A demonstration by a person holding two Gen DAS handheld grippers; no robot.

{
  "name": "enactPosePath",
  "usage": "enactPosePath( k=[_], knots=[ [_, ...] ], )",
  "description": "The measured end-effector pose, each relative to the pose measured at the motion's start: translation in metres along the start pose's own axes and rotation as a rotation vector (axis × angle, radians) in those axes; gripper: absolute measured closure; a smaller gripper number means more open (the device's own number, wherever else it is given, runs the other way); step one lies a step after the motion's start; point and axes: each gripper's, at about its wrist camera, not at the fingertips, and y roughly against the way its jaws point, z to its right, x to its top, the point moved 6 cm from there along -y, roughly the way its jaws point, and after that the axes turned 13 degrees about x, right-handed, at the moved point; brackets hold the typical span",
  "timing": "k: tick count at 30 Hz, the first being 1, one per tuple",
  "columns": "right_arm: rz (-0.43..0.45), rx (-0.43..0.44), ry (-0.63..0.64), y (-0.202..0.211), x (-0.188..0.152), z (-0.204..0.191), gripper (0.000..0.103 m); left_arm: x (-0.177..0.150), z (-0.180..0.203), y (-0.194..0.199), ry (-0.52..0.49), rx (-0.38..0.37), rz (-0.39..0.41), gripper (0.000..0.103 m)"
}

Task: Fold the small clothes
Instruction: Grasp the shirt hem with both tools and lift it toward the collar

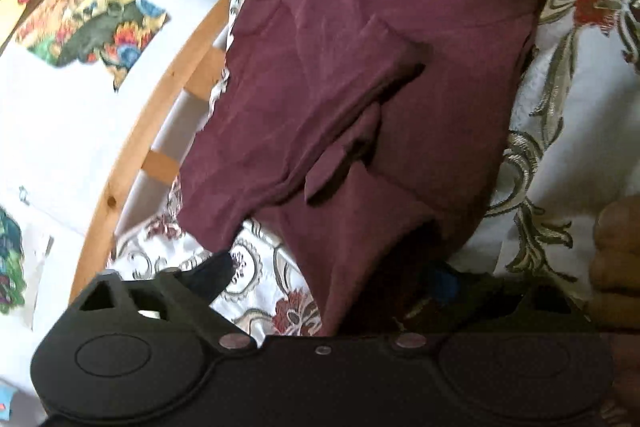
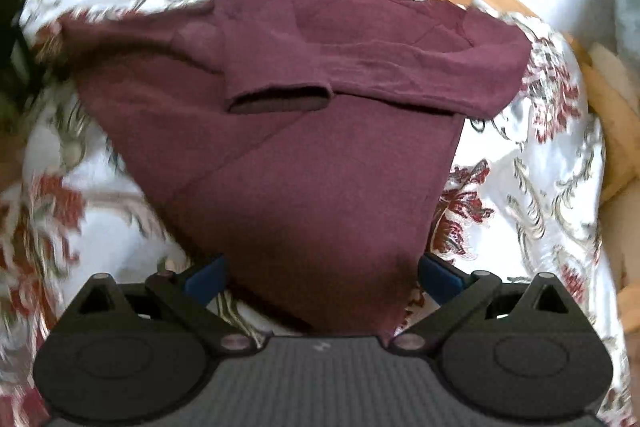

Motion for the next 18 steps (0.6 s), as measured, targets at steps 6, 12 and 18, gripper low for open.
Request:
enactPosePath(
  k=[6,12,18],
  knots=[
    [-0.001,0.011,0.168,0.007,-0.006,-0.021,0.000,0.003,-0.001,0.005,-0.005,-0.009,0.015,0.074],
    [-0.020,-0.054,0.269,-0.002,-0.007,-0.031,0.000,0.005,-0.010,0.001,0.081,-0.062,-0.030,0.096],
    [-0.027,-0.139,0.299,-0.004,-0.007,-0.026,0.000,0.016,-0.045,-0.007,0.280,-0.090,-0.105,0.097]
  ],
)
